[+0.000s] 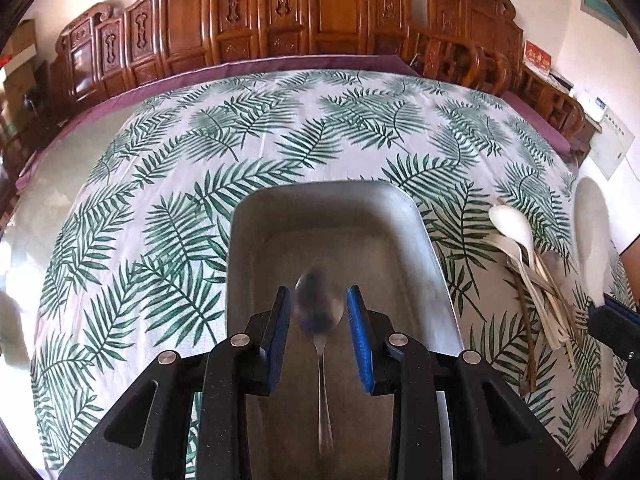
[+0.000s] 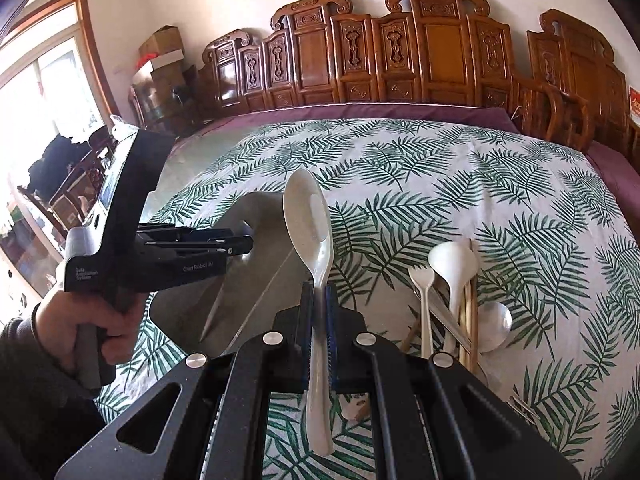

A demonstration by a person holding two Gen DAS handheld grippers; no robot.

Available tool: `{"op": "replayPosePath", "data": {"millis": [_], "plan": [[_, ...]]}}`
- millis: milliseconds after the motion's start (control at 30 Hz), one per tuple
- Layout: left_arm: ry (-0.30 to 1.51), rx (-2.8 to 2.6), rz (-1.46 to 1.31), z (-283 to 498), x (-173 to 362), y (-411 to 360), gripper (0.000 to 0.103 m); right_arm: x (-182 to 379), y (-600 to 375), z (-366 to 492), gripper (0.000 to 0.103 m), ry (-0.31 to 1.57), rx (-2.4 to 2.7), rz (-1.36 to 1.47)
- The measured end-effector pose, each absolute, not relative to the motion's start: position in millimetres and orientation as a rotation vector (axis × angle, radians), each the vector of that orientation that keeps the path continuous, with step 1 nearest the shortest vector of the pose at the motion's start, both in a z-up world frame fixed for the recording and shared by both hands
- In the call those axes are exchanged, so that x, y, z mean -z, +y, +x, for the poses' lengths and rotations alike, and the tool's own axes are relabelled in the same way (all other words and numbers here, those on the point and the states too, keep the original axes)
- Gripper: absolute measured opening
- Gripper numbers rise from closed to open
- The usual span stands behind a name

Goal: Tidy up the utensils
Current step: 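Lift the metal spoon with the left tool and lower it into the grey tray, then lower the white spoon into the grey tray and open the right tool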

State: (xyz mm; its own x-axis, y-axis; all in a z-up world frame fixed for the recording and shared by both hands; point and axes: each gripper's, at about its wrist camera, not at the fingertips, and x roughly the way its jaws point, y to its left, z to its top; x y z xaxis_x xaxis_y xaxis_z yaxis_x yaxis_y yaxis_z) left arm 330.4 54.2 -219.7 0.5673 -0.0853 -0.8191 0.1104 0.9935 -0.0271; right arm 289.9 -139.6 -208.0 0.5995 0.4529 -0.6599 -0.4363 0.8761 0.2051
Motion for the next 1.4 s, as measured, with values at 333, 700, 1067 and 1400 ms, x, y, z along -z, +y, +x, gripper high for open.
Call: {"op": "replayPosePath", "data": {"millis": [333,700,1067,1400], "plan": [[0.874,0.089,-0.026,319.8,187.1,89.5,0.048,207.5,-92.5,308.0,0.007,0.788,-0.567,0.108],[0.833,-0.001,-0.068,319.0,177.3,144.4,0.076,229.4,-47.1,334.8,0.008,0.851,-0.6,0.208],[0.819,-0.003,-0.073,314.6,173.6,149.5,0.076,239.7,-58.1,330.0,0.011,0.875,-0.586,0.167],[0.805,0.072,-0.065,307.2,163.8,105.3,0.076,200.5,-162.6,302.8,0.011,0.775,-0.486,-0.027]]}}
